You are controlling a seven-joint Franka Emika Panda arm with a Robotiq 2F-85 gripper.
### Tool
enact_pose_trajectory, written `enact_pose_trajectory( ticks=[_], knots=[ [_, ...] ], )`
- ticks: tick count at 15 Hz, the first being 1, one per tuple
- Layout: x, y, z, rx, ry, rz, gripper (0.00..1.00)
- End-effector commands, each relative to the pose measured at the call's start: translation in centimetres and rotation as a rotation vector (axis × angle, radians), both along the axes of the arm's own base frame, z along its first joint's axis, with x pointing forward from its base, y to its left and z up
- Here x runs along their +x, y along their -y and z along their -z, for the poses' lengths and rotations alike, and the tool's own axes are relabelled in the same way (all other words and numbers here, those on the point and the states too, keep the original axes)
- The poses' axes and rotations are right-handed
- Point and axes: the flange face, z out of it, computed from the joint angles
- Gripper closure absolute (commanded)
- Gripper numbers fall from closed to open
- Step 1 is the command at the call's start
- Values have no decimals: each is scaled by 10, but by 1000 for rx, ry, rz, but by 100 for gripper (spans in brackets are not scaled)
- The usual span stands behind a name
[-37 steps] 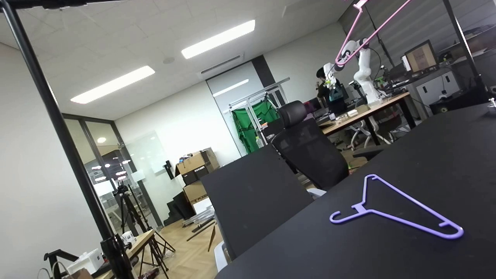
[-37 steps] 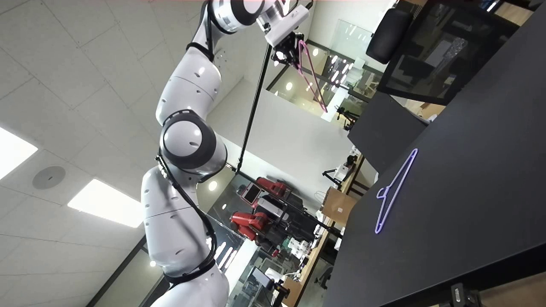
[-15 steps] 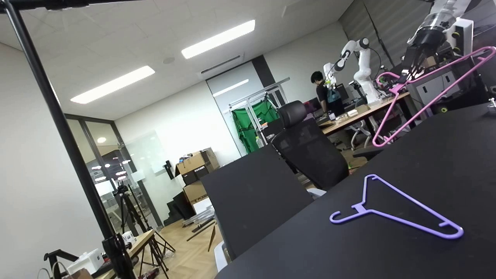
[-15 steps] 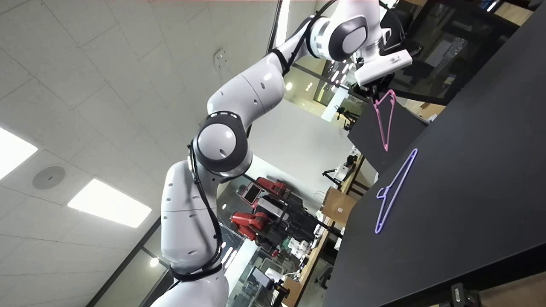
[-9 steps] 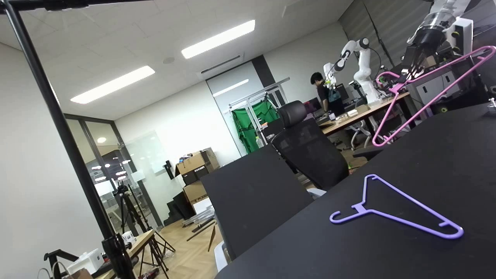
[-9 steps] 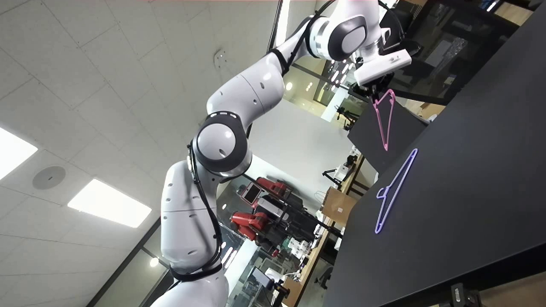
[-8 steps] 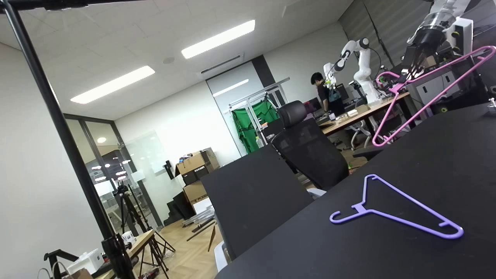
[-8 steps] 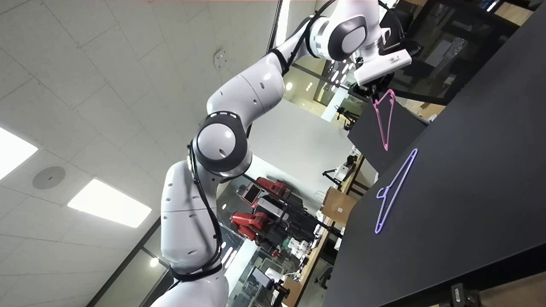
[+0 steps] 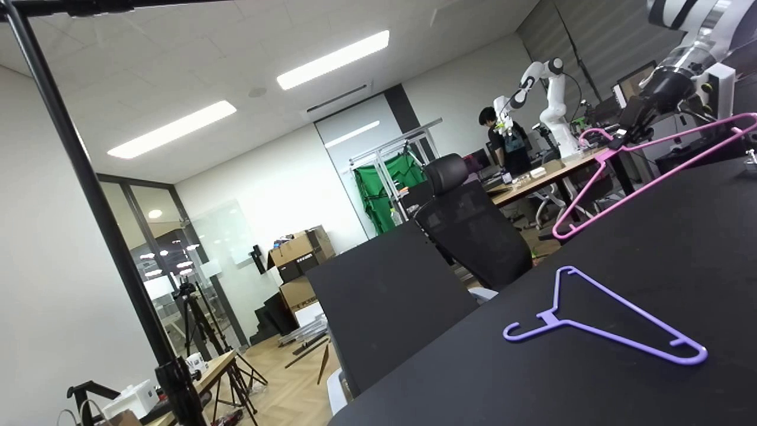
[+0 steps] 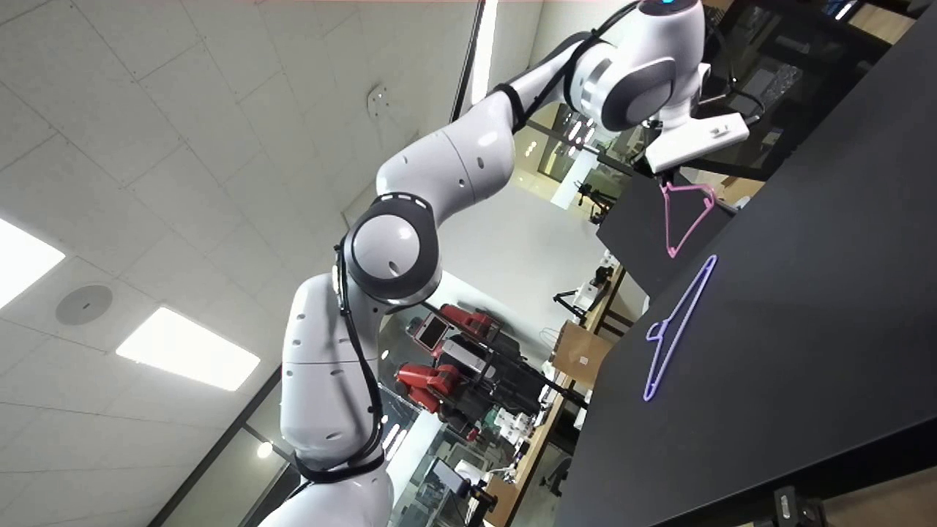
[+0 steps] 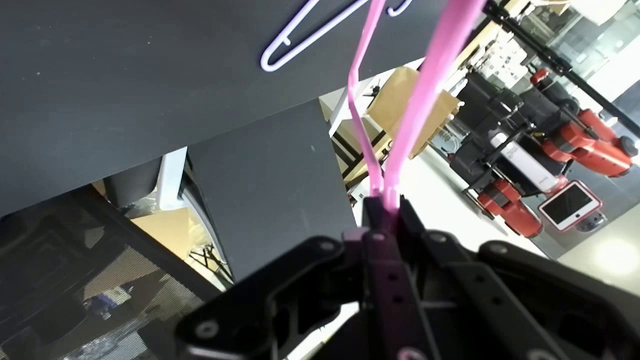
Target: Unhang the pink coat hanger and put it on the table
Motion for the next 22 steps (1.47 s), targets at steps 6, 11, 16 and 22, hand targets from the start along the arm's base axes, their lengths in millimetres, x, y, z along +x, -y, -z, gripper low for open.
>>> enact_pose_trajectory(
  ticks=[6,11,16,22],
  knots=[
    [-42,-16,89,-2,111,186,98],
    [-62,-23,121,-44,151,250,98],
    [-66,-22,115,-66,133,277,53],
    [-47,-14,69,-130,99,253,12]
  ],
)
